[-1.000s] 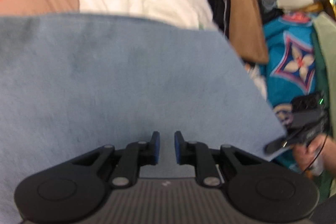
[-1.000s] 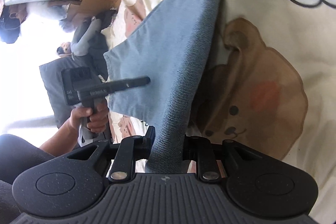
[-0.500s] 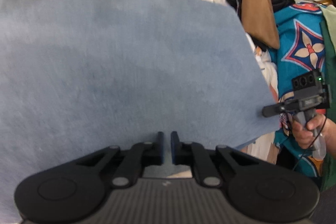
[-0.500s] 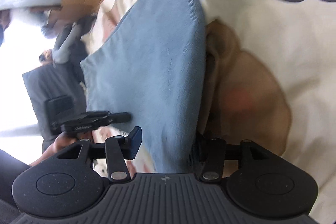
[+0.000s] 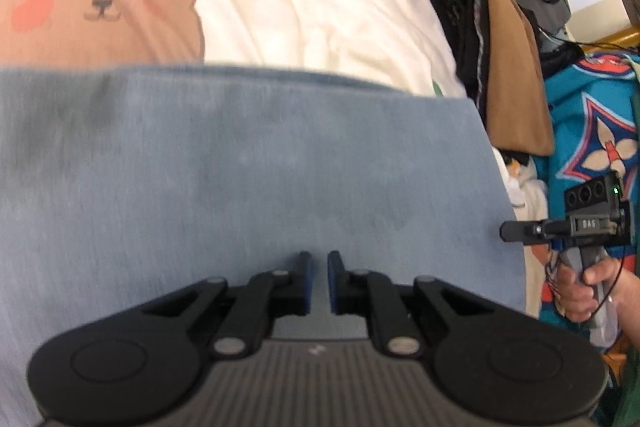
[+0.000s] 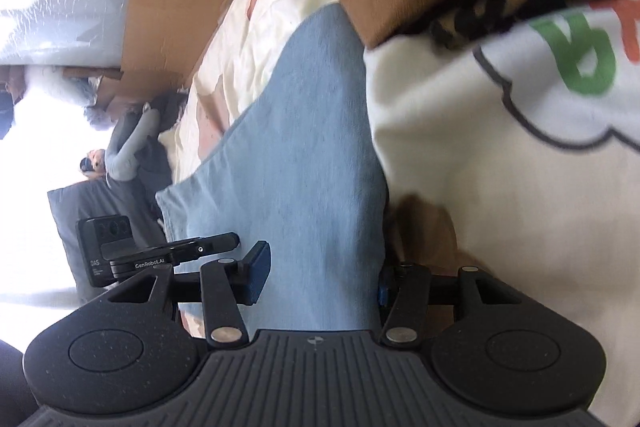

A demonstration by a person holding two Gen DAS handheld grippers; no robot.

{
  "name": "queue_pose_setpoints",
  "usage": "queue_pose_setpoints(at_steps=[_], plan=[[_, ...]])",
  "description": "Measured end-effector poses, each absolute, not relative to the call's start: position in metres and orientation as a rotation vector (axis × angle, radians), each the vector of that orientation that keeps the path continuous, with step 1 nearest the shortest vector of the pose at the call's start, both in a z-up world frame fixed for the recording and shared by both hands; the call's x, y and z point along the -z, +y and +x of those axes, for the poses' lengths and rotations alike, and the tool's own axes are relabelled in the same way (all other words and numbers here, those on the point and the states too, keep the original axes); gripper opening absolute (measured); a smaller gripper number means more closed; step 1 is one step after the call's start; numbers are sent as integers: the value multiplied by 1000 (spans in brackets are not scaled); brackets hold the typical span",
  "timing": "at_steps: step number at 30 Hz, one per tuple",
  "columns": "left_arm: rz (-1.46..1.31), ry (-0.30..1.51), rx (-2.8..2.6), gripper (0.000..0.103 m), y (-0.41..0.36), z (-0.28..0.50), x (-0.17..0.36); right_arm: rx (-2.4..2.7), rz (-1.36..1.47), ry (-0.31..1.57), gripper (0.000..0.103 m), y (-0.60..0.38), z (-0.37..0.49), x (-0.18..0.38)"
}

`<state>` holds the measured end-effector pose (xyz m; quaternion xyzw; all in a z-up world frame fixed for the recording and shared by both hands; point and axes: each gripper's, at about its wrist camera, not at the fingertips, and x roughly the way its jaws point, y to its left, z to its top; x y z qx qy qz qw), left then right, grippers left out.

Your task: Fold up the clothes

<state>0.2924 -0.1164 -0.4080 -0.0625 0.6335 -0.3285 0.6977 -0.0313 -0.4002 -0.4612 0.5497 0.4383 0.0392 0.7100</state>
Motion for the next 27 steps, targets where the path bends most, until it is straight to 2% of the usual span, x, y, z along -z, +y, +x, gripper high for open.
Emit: queue_pose_setpoints(at_steps=[4, 6, 9, 18, 27], plan=[[-100, 1399, 645, 3, -113, 310, 413, -61, 1191, 960, 45, -404, -21, 458], [-112, 1397, 644, 3, -111, 318, 415, -57, 1166, 958, 29, -405, -20, 453], [-96, 1372, 645, 3, -115, 328, 413, -56, 1151, 955, 17, -407, -21, 448], [-81, 1329, 617, 3, -122, 346, 415, -9, 1113, 949, 19, -408, -16, 438], [-85, 1378, 640, 3, -105, 303, 415, -57, 1074, 982, 19, -394, -11, 426]])
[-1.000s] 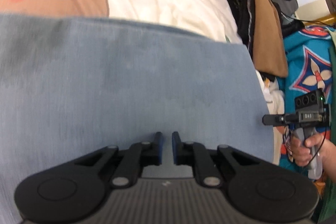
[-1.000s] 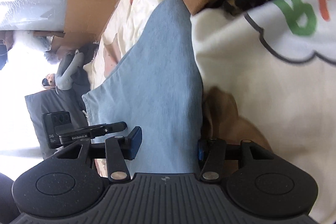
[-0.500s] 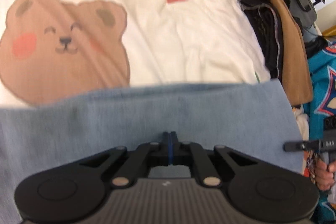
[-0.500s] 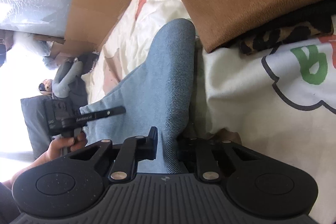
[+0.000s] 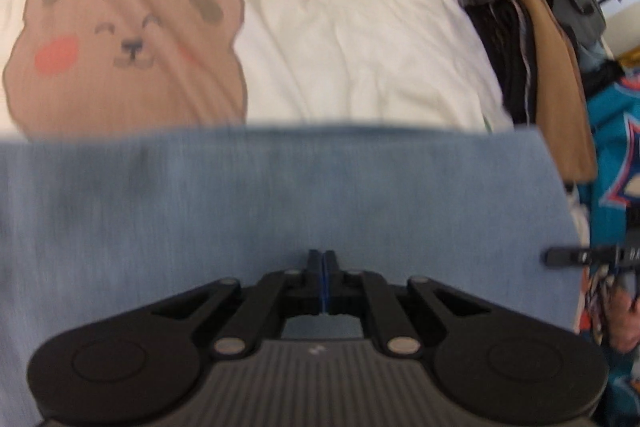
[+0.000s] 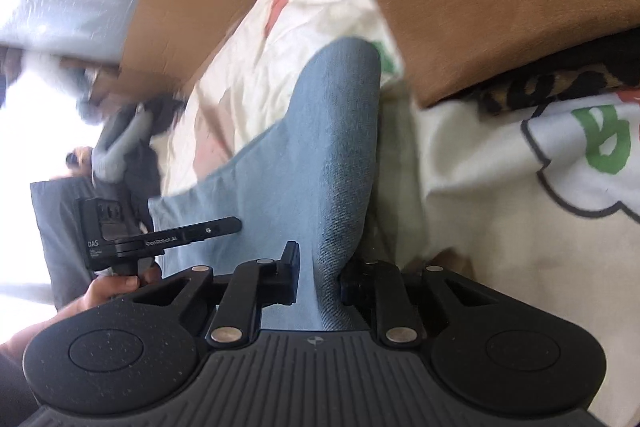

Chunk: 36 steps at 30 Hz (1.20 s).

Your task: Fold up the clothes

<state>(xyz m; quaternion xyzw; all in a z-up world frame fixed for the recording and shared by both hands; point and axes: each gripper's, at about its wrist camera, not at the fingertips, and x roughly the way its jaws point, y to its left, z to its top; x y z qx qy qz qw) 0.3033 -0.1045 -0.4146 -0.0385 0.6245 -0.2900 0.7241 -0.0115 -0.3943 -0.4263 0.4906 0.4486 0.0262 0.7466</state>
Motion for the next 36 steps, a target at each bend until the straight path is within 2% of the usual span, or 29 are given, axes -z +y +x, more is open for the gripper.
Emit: queue_pose_setpoints(at_steps=[4, 6, 25, 27, 29, 33, 35, 36], plan=[[-157, 1404, 619, 3, -91, 284, 419, -87, 1008, 1021, 15, -382, -8, 415], [-193, 1422, 613, 3, -87, 277, 421, -79, 997, 1014, 7, -380, -7, 405], [-285, 1397, 646, 3, -53, 217, 423, -167, 739, 1118, 7, -317, 71, 276], [-303, 1378, 648, 7, -43, 213, 416, -176, 712, 1145, 7, -309, 82, 266], [-337, 1355, 631, 16, -26, 211, 408, -185, 655, 1171, 7, -298, 95, 254], [-406, 1314, 569, 16, 11, 216, 384, -230, 549, 1251, 7, -273, 131, 236], [-458, 1268, 523, 29, 35, 221, 366, -238, 505, 1302, 7, -260, 149, 230], [-470, 1246, 496, 31, 46, 223, 358, -239, 480, 1329, 7, -253, 158, 228]])
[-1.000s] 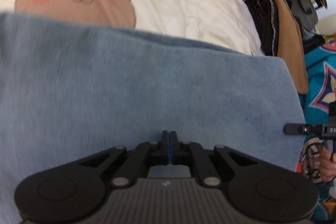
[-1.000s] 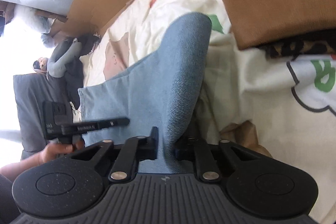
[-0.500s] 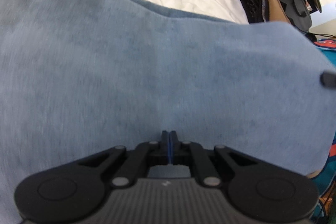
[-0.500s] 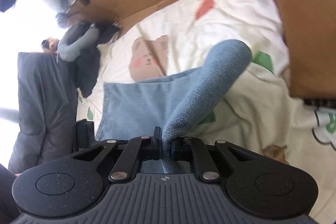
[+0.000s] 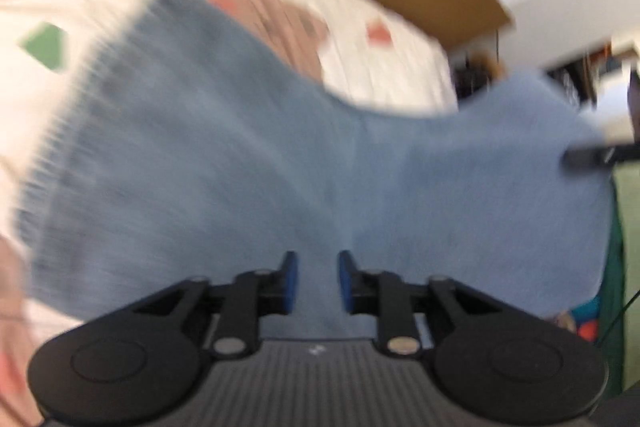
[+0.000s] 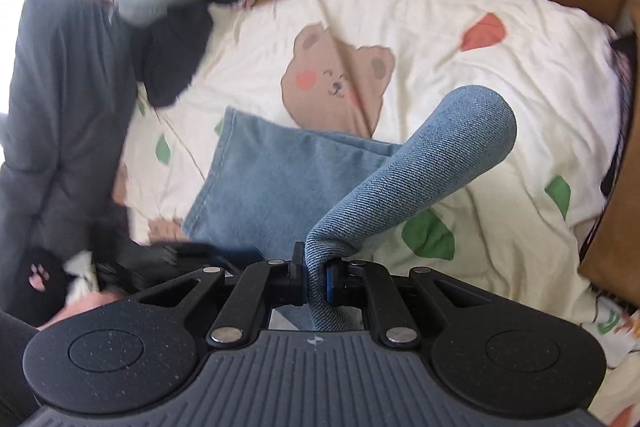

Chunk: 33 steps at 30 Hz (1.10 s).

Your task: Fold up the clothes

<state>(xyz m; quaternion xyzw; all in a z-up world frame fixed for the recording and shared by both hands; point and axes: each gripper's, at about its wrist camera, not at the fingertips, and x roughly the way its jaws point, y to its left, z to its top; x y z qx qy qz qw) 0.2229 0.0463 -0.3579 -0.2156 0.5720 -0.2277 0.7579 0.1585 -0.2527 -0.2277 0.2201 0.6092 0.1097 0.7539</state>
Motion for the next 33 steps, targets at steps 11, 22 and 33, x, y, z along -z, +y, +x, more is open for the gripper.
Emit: queue_pose_setpoints(at_steps=[11, 22, 33], plan=[[-582, 1098, 296, 42, 136, 223, 317, -232, 354, 1514, 7, -167, 241, 221], [-646, 1080, 190, 41, 175, 206, 342, -236, 371, 1541, 7, -115, 282, 235], [-701, 1053, 172, 25, 183, 204, 355, -215, 461, 1507, 7, -77, 312, 260]])
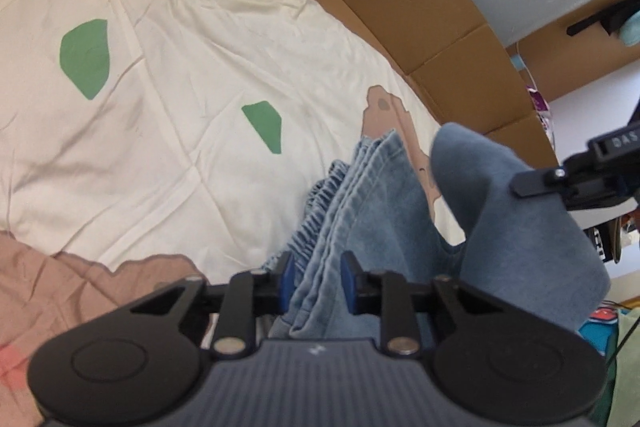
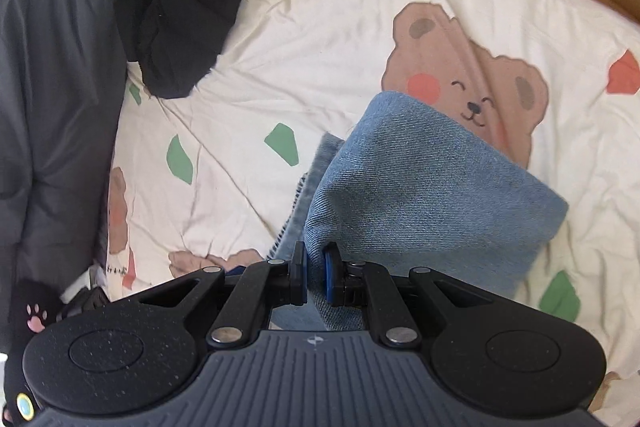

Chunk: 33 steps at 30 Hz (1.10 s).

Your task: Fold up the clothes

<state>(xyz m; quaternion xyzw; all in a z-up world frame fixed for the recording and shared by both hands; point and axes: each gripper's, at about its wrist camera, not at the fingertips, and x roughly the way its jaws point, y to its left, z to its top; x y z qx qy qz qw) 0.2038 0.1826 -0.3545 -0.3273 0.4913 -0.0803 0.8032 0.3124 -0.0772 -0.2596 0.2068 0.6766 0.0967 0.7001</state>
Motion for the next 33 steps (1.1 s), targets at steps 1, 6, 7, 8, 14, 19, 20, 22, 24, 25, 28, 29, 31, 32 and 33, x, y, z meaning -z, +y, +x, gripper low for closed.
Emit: queue_pose_setpoints(at_steps=[1, 6, 7, 8, 14, 19, 20, 22, 24, 25, 28, 29, 31, 32, 33], plan=[[-702, 1049, 167, 25, 183, 204, 354, -213, 467, 1511, 7, -75, 314, 263], [-719, 1035, 151, 24, 187, 203, 356, -213, 509, 1496, 7, -64, 320, 274], [-723, 1033, 148, 23, 188, 203, 356, -208, 523, 1490, 7, -63, 321, 276], [-728, 1032, 145, 23, 189, 203, 357, -204, 537, 1485, 7, -62, 322, 278], [-739, 1035, 136, 23, 191, 201, 357, -160, 594, 1461, 7, -51, 329, 294], [-734, 1034, 122, 23, 193, 200, 358, -133, 540, 1490, 7, -30, 331, 323], [-733, 1035, 119, 23, 193, 200, 359, -131, 515, 1508, 6, -24, 329, 331], [-731, 1037, 115, 23, 194, 198, 360, -133, 470, 1532, 6, -15, 326, 342], [-730, 1038, 108, 23, 196, 197, 360, -148, 423, 1528, 6, -8, 326, 346], [-731, 1039, 105, 23, 196, 196, 361, -152, 402, 1525, 6, -4, 326, 347], [-734, 1048, 96, 23, 197, 194, 363, -145, 401, 1539, 8, -3, 327, 349], [-735, 1050, 94, 23, 197, 194, 363, -141, 402, 1544, 11, -3, 327, 349], [-733, 1051, 91, 23, 197, 195, 360, -125, 413, 1559, 14, -4, 329, 345], [-730, 1049, 93, 23, 197, 196, 357, -120, 426, 1562, 22, -5, 330, 341], [-724, 1048, 95, 23, 197, 198, 354, -127, 445, 1553, 35, -6, 330, 334]])
